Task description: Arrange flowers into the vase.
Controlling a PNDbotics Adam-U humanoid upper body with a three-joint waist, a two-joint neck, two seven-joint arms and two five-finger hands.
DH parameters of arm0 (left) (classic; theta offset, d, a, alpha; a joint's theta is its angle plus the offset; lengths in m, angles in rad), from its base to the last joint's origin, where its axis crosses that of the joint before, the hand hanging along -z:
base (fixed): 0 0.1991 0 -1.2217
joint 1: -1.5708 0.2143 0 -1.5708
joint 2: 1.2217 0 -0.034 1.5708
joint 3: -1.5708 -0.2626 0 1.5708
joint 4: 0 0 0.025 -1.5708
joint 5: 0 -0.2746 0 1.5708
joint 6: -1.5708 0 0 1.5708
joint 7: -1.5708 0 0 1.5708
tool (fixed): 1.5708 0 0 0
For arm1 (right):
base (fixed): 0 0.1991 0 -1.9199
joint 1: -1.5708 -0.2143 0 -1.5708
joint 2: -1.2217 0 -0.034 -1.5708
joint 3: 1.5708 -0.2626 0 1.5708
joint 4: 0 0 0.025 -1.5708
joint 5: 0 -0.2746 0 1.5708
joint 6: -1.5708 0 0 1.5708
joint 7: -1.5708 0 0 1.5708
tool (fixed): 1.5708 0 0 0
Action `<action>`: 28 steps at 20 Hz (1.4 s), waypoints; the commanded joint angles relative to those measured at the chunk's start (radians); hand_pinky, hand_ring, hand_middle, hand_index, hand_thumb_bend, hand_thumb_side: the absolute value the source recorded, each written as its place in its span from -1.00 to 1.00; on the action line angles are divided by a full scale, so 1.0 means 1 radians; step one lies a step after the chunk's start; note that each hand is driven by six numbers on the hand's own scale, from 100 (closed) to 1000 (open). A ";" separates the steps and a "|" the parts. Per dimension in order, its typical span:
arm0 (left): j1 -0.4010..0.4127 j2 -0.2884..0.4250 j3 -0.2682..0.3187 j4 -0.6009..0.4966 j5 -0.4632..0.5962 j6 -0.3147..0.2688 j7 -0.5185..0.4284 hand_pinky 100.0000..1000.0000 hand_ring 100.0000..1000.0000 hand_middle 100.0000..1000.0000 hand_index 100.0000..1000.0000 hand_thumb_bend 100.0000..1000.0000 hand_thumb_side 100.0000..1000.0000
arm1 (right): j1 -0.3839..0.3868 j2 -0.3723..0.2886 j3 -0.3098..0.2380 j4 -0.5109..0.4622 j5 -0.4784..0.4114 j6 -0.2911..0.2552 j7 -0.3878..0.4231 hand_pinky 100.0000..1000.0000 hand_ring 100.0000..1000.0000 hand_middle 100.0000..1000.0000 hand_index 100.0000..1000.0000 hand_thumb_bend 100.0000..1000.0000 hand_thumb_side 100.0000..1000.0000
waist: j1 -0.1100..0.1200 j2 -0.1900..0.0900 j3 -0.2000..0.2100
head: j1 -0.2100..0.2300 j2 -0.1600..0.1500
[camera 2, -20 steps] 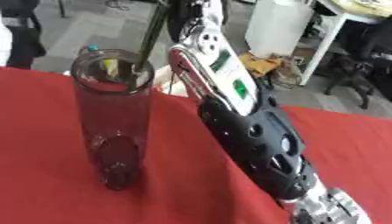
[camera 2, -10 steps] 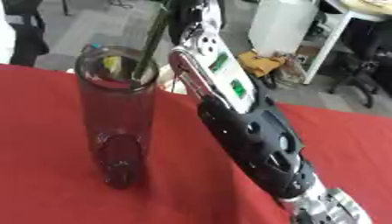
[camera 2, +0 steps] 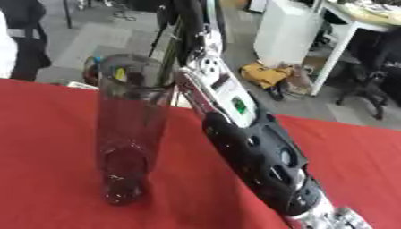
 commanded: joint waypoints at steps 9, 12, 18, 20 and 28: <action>-0.012 0.002 -0.004 -0.018 0.006 0.006 -0.012 0.64 0.86 0.72 0.77 -1.00 1.00 | -0.036 -0.007 0.005 -0.013 -0.015 0.016 -0.017 -1.00 -1.00 -1.00 -1.00 -1.00 0.09 | 0.001 -0.021 0.002 | -0.007 -0.012; -0.015 0.001 -0.005 -0.018 0.008 0.009 -0.014 0.64 0.86 0.72 0.77 -1.00 1.00 | -0.040 0.002 0.010 -0.026 -0.025 0.034 -0.027 -1.00 -1.00 -1.00 -1.00 -1.00 0.09 | -0.003 -0.026 0.000 | -0.007 -0.008; -0.022 0.003 -0.005 -0.018 0.014 0.012 -0.018 0.64 0.86 0.72 0.77 -1.00 1.00 | -0.034 0.008 0.008 -0.066 -0.021 0.045 -0.046 -1.00 -1.00 -1.00 -1.00 -1.00 0.08 | -0.011 -0.043 -0.007 | -0.004 -0.002; -0.022 0.003 -0.003 -0.018 0.016 0.014 -0.018 0.64 0.86 0.72 0.77 -1.00 1.00 | -0.028 0.009 0.007 -0.079 -0.017 0.042 -0.046 -1.00 -1.00 -1.00 -1.00 -1.00 0.08 | -0.013 -0.049 -0.010 | -0.005 -0.002; -0.027 0.003 -0.003 -0.018 0.019 0.014 -0.021 0.64 0.85 0.72 0.77 -1.00 1.00 | -0.012 0.011 0.008 -0.110 -0.007 0.045 -0.060 -1.00 -1.00 -1.00 -1.00 -1.00 0.10 | -0.017 -0.060 -0.015 | -0.007 0.011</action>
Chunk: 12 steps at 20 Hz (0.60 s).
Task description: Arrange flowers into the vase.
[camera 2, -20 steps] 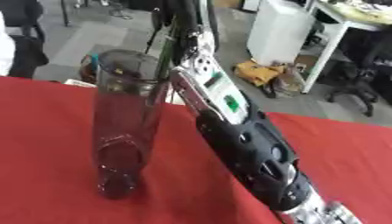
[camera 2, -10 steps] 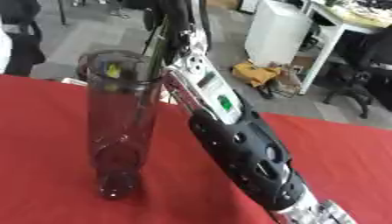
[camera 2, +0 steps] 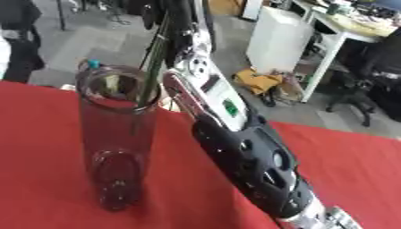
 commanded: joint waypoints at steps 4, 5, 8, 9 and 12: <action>-0.011 0.011 -0.002 -0.018 0.006 0.000 -0.004 0.64 0.85 0.71 0.77 -1.00 1.00 | -0.003 -0.024 -0.013 -0.055 0.079 -0.013 -0.023 -1.00 -1.00 -1.00 -1.00 -1.00 0.24 | 0.005 -0.038 -0.005 | -0.004 0.005; -0.012 0.012 -0.002 -0.018 0.006 0.000 -0.004 0.64 0.85 0.71 0.77 -1.00 1.00 | 0.002 -0.026 -0.010 -0.061 0.104 -0.015 -0.019 -1.00 -1.00 -1.00 -1.00 -1.00 0.30 | 0.004 -0.038 -0.005 | -0.004 0.006; -0.014 0.012 -0.002 -0.018 0.006 -0.001 -0.005 0.64 0.85 0.71 0.77 -1.00 1.00 | 0.020 -0.031 0.002 -0.071 0.205 -0.001 0.025 -1.00 -0.83 -1.00 -1.00 -1.00 0.36 | 0.000 -0.038 -0.005 | -0.005 0.006; -0.014 0.012 -0.002 -0.018 0.006 -0.001 -0.005 0.64 0.85 0.71 0.77 -1.00 1.00 | 0.024 -0.031 0.003 -0.073 0.232 0.007 0.038 -1.00 -0.76 -1.00 -1.00 -1.00 0.37 | -0.001 -0.038 -0.005 | -0.005 0.006; -0.015 0.012 -0.002 -0.018 0.007 -0.001 -0.006 0.64 0.85 0.71 0.77 -1.00 1.00 | 0.030 -0.032 0.005 -0.079 0.289 0.035 0.075 -0.80 -0.43 -1.00 -1.00 -1.00 0.44 | -0.002 -0.038 -0.007 | -0.006 0.005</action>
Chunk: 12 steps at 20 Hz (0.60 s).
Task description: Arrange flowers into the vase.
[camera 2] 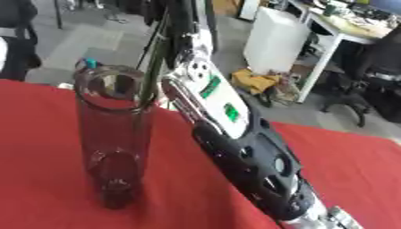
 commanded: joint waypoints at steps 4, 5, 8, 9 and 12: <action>-0.011 0.010 -0.002 -0.018 0.003 -0.002 -0.004 0.64 0.85 0.71 0.77 -1.00 1.00 | -0.005 -0.029 -0.008 -0.028 0.099 0.048 0.069 -0.66 -0.33 -1.00 -1.00 -1.00 0.48 | 0.008 -0.031 -0.001 | -0.008 -0.001; -0.012 0.010 -0.002 -0.018 0.003 -0.002 -0.004 0.64 0.85 0.71 0.77 -1.00 1.00 | -0.005 -0.029 -0.008 -0.029 0.108 0.051 0.073 -0.64 -0.32 -1.00 -1.00 -1.00 0.49 | 0.008 -0.031 -0.001 | -0.008 -0.002; -0.011 0.011 -0.001 -0.018 0.003 -0.003 -0.004 0.64 0.85 0.71 0.77 -1.00 1.00 | 0.000 -0.031 -0.005 -0.031 0.142 0.059 0.092 -0.57 -0.28 -0.95 -1.00 -1.00 0.54 | 0.008 -0.031 0.000 | -0.007 -0.001; -0.011 0.011 -0.001 -0.018 0.003 -0.003 -0.004 0.64 0.85 0.71 0.76 -1.00 1.00 | 0.001 -0.031 -0.005 -0.031 0.151 0.064 0.097 -0.52 -0.24 -0.91 -0.94 -1.00 0.60 | 0.008 -0.031 0.000 | -0.006 -0.001; -0.010 0.010 -0.001 -0.018 0.003 -0.003 -0.004 0.64 0.85 0.72 0.76 -1.00 1.00 | 0.005 -0.034 -0.005 -0.027 0.186 0.102 0.119 -0.44 -0.19 -0.86 -0.87 -1.00 0.62 | 0.007 -0.032 -0.001 | -0.004 0.000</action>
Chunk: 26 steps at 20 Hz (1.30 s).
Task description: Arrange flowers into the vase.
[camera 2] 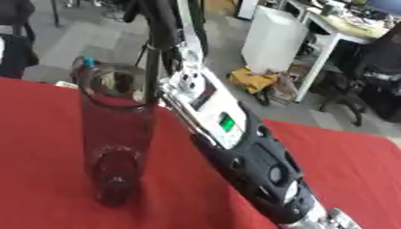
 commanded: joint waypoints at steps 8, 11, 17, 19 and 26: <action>-0.011 0.006 -0.004 -0.018 0.007 0.000 -0.008 0.64 0.85 0.71 0.76 -1.00 1.00 | -0.025 -0.022 -0.020 -0.035 -0.012 0.065 -0.007 -0.41 -0.18 -0.84 -0.84 -1.00 0.64 | 0.014 -0.039 -0.005 | -0.002 -0.001; -0.011 0.006 -0.003 -0.018 0.008 -0.001 -0.008 0.64 0.85 0.71 0.76 -1.00 1.00 | -0.022 -0.023 -0.020 -0.040 -0.029 0.066 -0.014 -0.34 -0.14 -0.81 -0.74 -1.00 0.65 | 0.013 -0.042 -0.005 | -0.001 -0.002; -0.012 0.006 -0.002 -0.018 0.008 -0.001 -0.009 0.64 0.85 0.71 0.76 -1.00 1.00 | -0.002 -0.032 -0.019 -0.054 0.014 0.101 0.005 -0.26 -0.08 -0.74 -0.62 -1.00 0.59 | 0.004 -0.045 -0.006 | 0.002 -0.002; -0.012 0.006 -0.002 -0.018 0.008 0.000 -0.010 0.64 0.85 0.71 0.76 -1.00 1.00 | 0.003 -0.035 -0.020 -0.060 0.045 0.128 0.029 -0.24 -0.07 -0.72 -0.60 -1.00 0.62 | 0.003 -0.046 -0.007 | 0.001 -0.002; -0.014 0.005 -0.002 -0.018 0.009 -0.001 -0.013 0.64 0.85 0.72 0.76 -1.00 1.00 | 0.022 -0.036 -0.018 -0.073 0.107 0.182 0.077 -0.19 -0.02 -0.67 -0.53 -1.00 0.60 | 0.002 -0.048 -0.010 | 0.000 0.002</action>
